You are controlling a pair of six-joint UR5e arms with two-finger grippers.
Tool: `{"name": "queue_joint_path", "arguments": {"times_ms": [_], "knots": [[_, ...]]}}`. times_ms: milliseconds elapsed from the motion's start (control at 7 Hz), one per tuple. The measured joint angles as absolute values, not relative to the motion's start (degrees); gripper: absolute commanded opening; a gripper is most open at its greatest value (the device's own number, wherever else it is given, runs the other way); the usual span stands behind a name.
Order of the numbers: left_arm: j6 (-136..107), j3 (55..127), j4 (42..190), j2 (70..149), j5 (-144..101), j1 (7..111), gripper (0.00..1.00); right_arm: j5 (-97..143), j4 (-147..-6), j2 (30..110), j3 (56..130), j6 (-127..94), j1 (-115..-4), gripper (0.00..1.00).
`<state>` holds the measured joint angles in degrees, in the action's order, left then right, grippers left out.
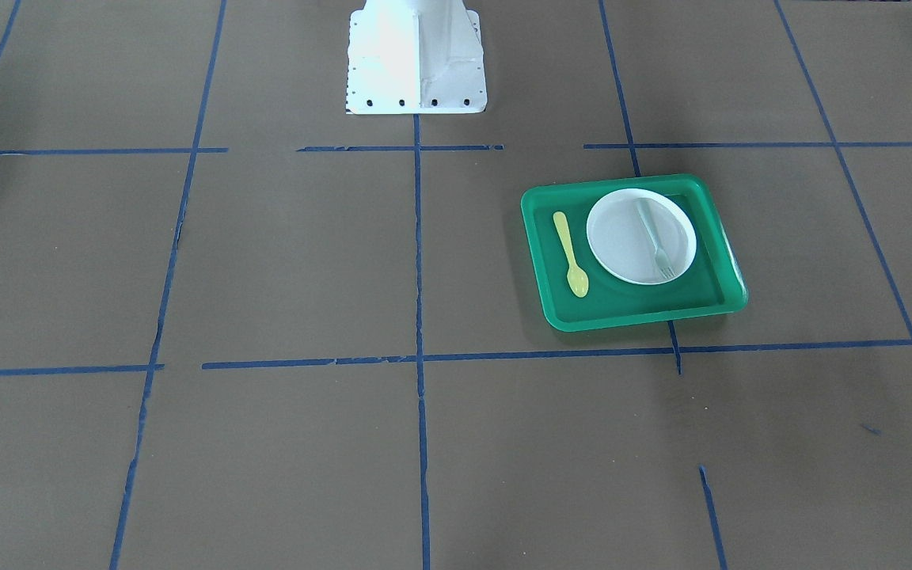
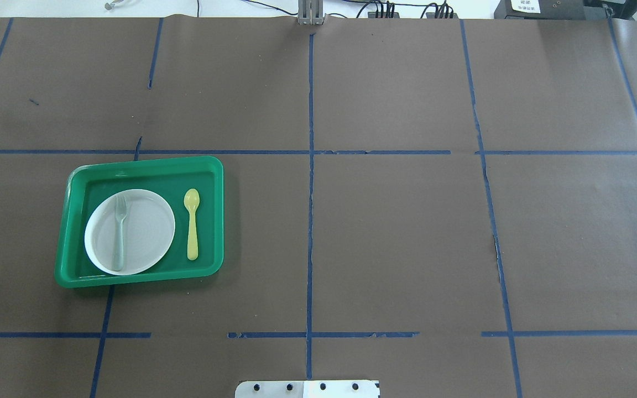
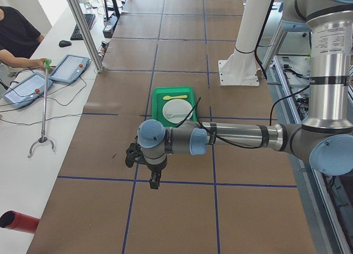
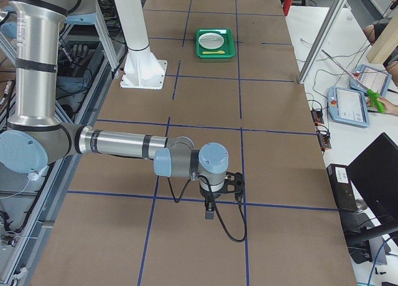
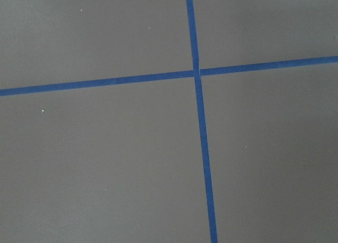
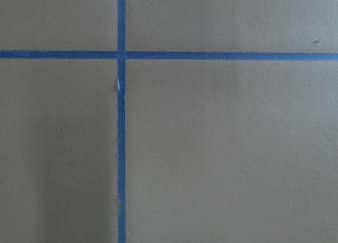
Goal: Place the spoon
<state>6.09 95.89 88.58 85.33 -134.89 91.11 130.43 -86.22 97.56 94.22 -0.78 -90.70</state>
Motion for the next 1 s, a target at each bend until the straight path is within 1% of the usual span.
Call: {"name": "queue_joint_path", "arguments": {"times_ms": [1000], "knots": [[5.8, 95.0, 88.5, 84.6, -135.0, 91.2, 1.00, 130.4, -86.2, 97.6, 94.2, -0.8, -90.7, 1.00]]}}
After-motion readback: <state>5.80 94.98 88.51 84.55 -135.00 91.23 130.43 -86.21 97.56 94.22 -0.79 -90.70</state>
